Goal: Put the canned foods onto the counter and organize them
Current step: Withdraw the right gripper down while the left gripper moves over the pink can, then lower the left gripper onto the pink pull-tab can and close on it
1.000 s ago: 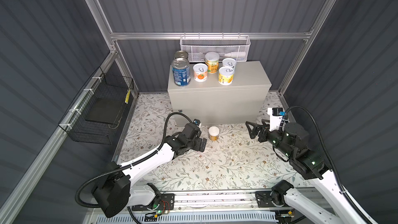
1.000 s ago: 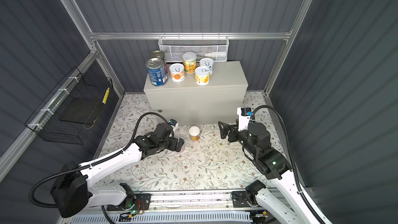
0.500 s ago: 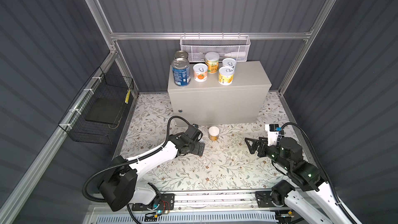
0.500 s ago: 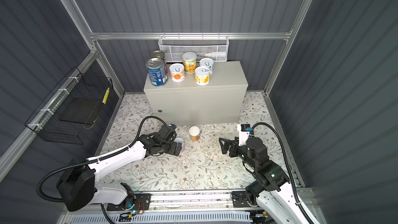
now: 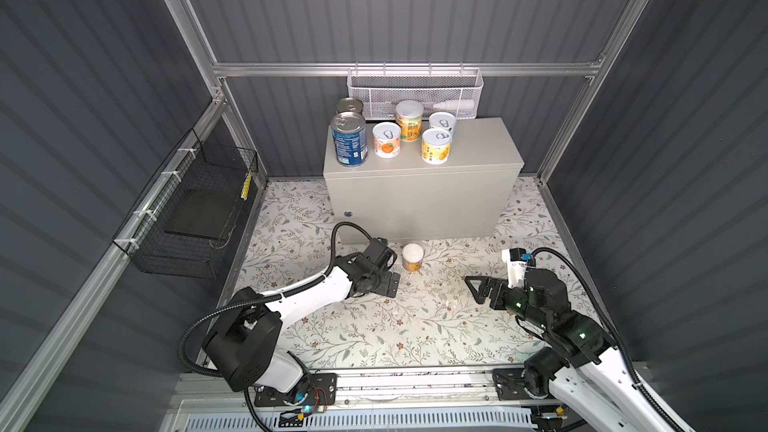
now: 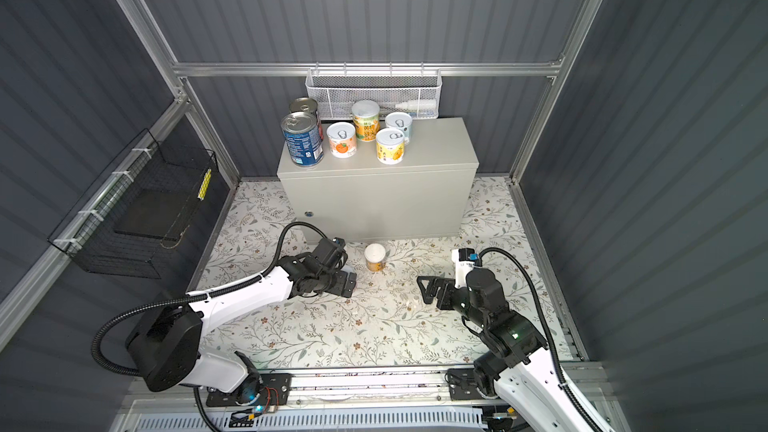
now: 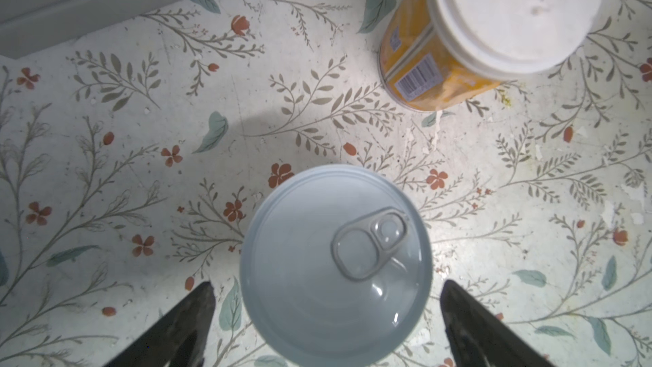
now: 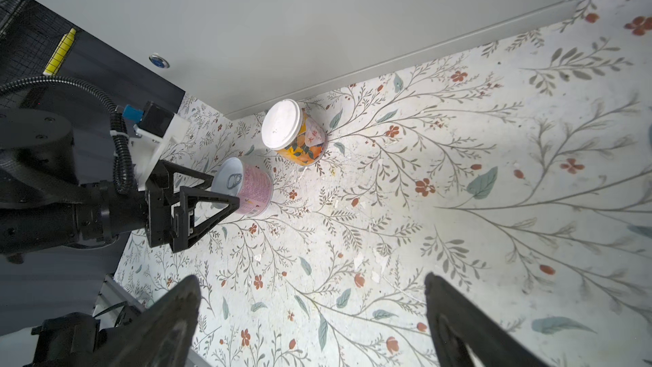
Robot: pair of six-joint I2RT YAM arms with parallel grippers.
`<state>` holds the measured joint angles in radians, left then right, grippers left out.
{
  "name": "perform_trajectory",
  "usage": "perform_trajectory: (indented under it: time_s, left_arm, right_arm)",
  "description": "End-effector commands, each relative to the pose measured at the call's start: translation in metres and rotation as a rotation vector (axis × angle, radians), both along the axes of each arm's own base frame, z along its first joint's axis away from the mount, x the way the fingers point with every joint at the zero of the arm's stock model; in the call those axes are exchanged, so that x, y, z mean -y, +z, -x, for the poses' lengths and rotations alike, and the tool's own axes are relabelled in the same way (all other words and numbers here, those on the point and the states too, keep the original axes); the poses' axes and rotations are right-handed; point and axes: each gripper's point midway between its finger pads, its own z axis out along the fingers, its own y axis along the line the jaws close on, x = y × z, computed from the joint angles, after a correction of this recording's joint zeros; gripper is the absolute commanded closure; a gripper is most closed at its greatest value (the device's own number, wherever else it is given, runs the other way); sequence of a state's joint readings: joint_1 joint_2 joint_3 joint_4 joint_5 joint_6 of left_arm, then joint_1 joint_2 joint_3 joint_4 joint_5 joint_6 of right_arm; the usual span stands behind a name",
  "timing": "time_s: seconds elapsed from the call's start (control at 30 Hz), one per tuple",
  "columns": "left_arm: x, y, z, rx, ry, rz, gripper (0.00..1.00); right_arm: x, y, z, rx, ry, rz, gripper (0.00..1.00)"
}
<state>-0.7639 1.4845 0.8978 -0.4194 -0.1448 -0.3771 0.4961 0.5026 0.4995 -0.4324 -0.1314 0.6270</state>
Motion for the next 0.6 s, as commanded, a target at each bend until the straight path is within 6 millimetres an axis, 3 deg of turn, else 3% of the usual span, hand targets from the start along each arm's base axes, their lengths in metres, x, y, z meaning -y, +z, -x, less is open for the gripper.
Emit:
perform_trajectory:
  time_s: [0.0,0.13,0.4,0.57]
  left_arm:
    - [0.009,0.001,-0.007,0.010,-0.026,0.005,0.03]
    - [0.012,-0.004,-0.010,0.000,-0.041,-0.012,0.14]
    - [0.015,-0.007,-0.016,-0.011,-0.047,-0.045,0.18]
    - [0.006,-0.020,-0.010,-0.044,-0.057,-0.100,0.18]
  right_arm:
    - [-0.005,0.001,0.005,0.016,0.035,-0.031,0.01]
    - [-0.011,0.008,0.013,0.092,0.088,-0.096,0.01]
    - [-0.009,0.002,0.022,0.103,0.104,-0.099,0.01]
    - [-0.008,-0.004,0.025,0.078,0.110,-0.079,0.01]
